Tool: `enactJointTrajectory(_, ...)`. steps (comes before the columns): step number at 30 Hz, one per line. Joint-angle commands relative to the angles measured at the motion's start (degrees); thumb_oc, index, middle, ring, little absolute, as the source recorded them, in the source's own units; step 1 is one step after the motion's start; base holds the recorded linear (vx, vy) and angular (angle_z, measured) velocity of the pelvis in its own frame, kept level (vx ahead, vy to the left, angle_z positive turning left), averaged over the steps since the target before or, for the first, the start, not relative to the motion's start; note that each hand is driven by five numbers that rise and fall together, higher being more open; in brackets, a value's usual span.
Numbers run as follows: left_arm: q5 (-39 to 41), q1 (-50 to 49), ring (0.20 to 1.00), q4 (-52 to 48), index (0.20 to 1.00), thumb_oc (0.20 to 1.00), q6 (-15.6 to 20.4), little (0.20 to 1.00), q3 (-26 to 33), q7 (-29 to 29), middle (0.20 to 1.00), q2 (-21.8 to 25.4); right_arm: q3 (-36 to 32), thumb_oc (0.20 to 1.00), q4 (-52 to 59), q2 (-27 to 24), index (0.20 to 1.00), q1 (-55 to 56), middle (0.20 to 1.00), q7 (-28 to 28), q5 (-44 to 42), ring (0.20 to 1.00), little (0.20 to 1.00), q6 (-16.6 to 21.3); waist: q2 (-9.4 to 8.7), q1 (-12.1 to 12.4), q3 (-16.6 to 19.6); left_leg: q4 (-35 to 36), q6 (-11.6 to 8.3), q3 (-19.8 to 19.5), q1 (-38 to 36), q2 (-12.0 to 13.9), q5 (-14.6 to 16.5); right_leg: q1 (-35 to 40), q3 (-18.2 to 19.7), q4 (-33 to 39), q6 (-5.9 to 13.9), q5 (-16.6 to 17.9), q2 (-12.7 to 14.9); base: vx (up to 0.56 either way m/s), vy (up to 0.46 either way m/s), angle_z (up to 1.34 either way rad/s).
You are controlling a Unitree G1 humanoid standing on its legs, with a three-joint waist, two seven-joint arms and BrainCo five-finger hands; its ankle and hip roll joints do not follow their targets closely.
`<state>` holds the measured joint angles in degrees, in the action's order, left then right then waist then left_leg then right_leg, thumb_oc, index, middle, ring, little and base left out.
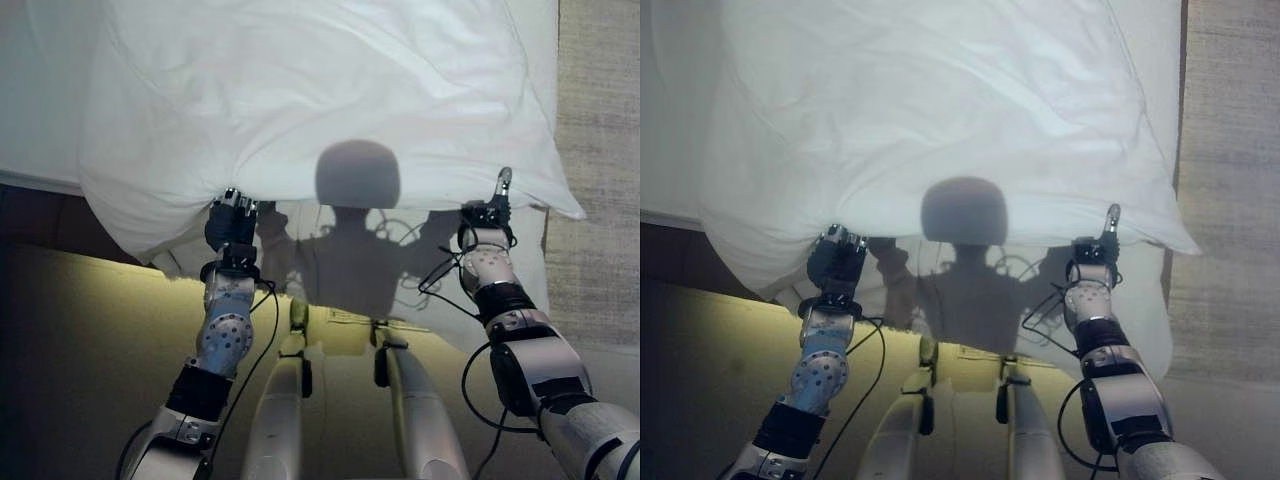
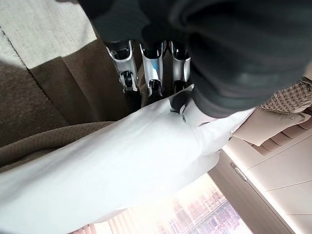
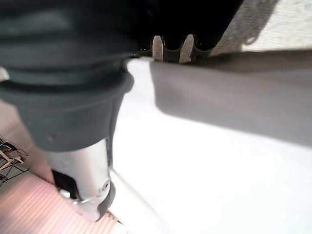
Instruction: Make the bed
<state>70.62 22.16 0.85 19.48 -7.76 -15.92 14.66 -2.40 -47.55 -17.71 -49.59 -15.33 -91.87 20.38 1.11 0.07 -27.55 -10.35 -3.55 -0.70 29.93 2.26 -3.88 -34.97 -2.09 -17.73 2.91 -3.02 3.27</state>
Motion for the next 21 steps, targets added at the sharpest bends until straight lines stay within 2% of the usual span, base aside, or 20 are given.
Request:
enactJointTrajectory(1, -3.1, -2.5, 0.200, -7.8, 0.200, 0.200, 8.0, 0.200, 9.0, 0.8, 0.200, 2.6, -3.3, 0.200, 2.5, -5.2, 0.200, 4.0, 0.200, 2.0, -0.1, 0.200, 0.200, 2.9, 0.31, -0.5, 4.3, -2.3, 1.60, 1.3, 3.3, -2.1, 1.7, 2.3, 2.4, 3.6, 3.50, 3.7, 0.9, 0.00, 0.000, 0.00)
enactJointTrajectory(6, -3.7, -2.2, 0.200, -7.3, 0.200, 0.200, 7.8, 0.200, 8.9, 0.9, 0.200, 2.1, -2.8, 0.200, 7.9, -3.8, 0.200, 6.2, 0.200, 4.6, 0.8, 0.200, 0.200, 4.1, 0.55, -0.8, 4.4, -2.3, 1.75, 1.3, 3.4, -2.1, 1.7, 2.2, 2.6, 3.7, 3.53, 3.9, 0.9, 0.00, 0.000, 0.00)
enactJointTrajectory(7, -4.1, -1.9, 0.200, -7.0, 0.200, 0.200, 7.5, 0.200, 8.4, 2.1, 0.200, 1.4, -3.5, 0.200, 9.8, -3.2, 0.200, 8.4, 0.200, 8.9, 0.5, 0.200, 0.200, 3.8, 0.73, -1.1, 4.5, -2.1, 1.83, 1.2, 3.6, -2.2, 1.7, 2.2, 2.7, 3.9, 3.49, 3.9, 1.0, 0.00, 0.000, 0.00)
enactJointTrajectory(11, -4.1, -2.0, 0.200, -6.1, 0.200, 0.200, 7.4, 0.200, 8.0, 3.6, 0.200, 0.7, -4.5, 0.200, 11.3, -3.0, 0.200, 11.3, 0.200, 14.0, -0.4, 0.200, 0.200, 3.0, 0.92, -1.4, 5.2, -2.2, 2.00, 0.9, 3.8, -2.4, 1.7, 1.9, 2.6, 3.9, 3.50, 4.0, 1.1, 0.00, 0.000, 0.00)
enactJointTrajectory(17, -4.0, -2.1, 0.200, -4.7, 0.200, 0.200, 7.1, 0.200, 7.7, 4.1, 0.200, -0.1, -5.4, 0.200, 13.1, -2.3, 0.200, 12.4, 0.200, 16.9, -1.7, 0.200, 0.200, 3.5, 1.01, -1.6, 5.8, -1.9, 1.92, 1.0, 3.9, -2.4, 1.6, 1.9, 2.7, 4.3, 3.54, 4.0, 1.1, 0.00, 0.000, 0.00)
enactJointTrajectory(18, -2.9, -2.2, 0.385, -3.2, 0.385, 0.385, 6.8, 0.385, 7.5, 4.6, 0.385, -1.0, -5.7, 0.200, 14.8, -1.9, 0.200, 13.3, 0.200, 19.0, -1.5, 0.200, 0.200, 3.4, 1.12, -1.9, 5.8, -1.8, 1.91, 0.9, 3.9, -2.4, 1.5, 1.9, 2.7, 4.5, 3.61, 4.1, 1.1, 0.00, 0.000, 0.00)
enactJointTrajectory(19, -2.1, -2.3, 0.457, -2.2, 0.457, 0.457, 6.7, 0.457, 7.4, 5.1, 0.457, -1.3, -5.9, 0.200, 15.5, -1.6, 0.200, 13.9, 0.200, 19.8, -1.6, 0.200, 0.200, 3.7, 1.21, -1.9, 6.0, -1.5, 1.96, 0.8, 3.8, -2.5, 1.5, 2.0, 2.8, 4.7, 3.67, 4.1, 1.1, 0.00, 0.000, 0.00)
enactJointTrajectory(20, -2.1, -2.3, 0.567, -2.2, 0.567, 0.567, 6.7, 0.567, 7.4, 5.2, 0.567, -1.3, -5.9, 0.200, 15.5, -1.6, 0.200, 13.9, 0.200, 19.8, -1.6, 0.200, 0.200, 3.7, 1.21, -1.9, 6.0, -1.5, 1.96, 0.8, 3.8, -2.5, 1.5, 2.0, 2.8, 4.7, 3.67, 4.1, 1.1, 0.00, 0.000, 0.00)
enactJointTrajectory(21, -1.2, -2.3, 0.944, -1.0, 0.944, 0.944, 6.9, 0.944, 7.4, 4.9, 0.944, -2.1, -6.1, 0.200, 16.7, -1.1, 0.200, 14.1, 0.200, 21.0, -2.0, 0.200, 0.200, 3.9, 1.26, -2.0, 6.0, -1.4, 1.91, 0.9, 3.8, -2.5, 1.4, 2.0, 2.9, 4.8, 3.67, 4.2, 1.1, 0.00, 0.000, 0.00)
